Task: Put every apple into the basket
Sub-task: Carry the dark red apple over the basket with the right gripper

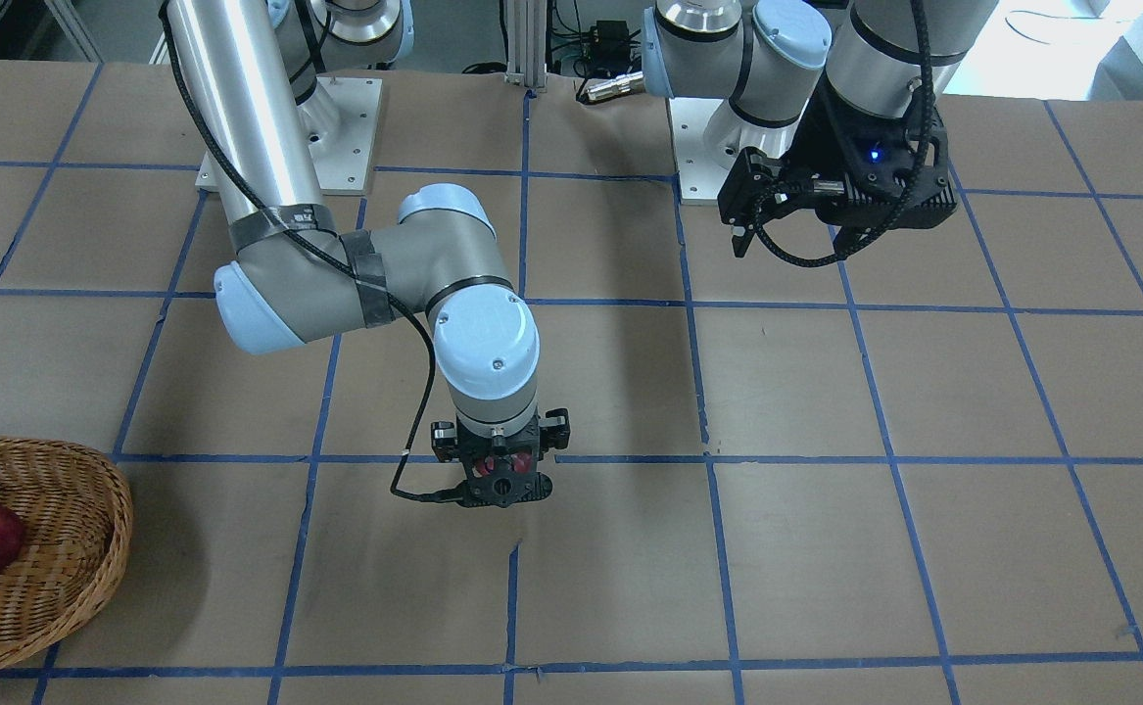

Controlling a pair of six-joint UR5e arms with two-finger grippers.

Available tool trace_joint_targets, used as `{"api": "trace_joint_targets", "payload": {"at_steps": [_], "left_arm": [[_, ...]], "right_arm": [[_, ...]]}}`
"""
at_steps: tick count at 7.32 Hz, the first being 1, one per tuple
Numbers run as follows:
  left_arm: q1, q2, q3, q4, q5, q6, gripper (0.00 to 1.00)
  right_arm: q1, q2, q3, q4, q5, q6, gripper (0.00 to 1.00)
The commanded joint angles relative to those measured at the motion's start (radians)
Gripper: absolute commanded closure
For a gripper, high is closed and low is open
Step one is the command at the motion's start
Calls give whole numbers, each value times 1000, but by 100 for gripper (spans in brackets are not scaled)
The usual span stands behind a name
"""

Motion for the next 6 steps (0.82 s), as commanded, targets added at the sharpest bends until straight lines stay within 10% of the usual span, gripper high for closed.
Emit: {"api": "trace_joint_targets", "payload": {"at_steps": [1, 3, 6], "left_arm": [[0, 1, 0, 2, -1, 0, 0], [2, 4, -1, 0, -1, 0, 0], [0, 3, -1, 2, -1, 0, 0]], "right_arm": [[-162, -140, -9, 188, -5, -33, 100], [-441, -225, -9, 285, -31, -253, 100], [-678, -105, -11, 125, -116, -508, 100]]}}
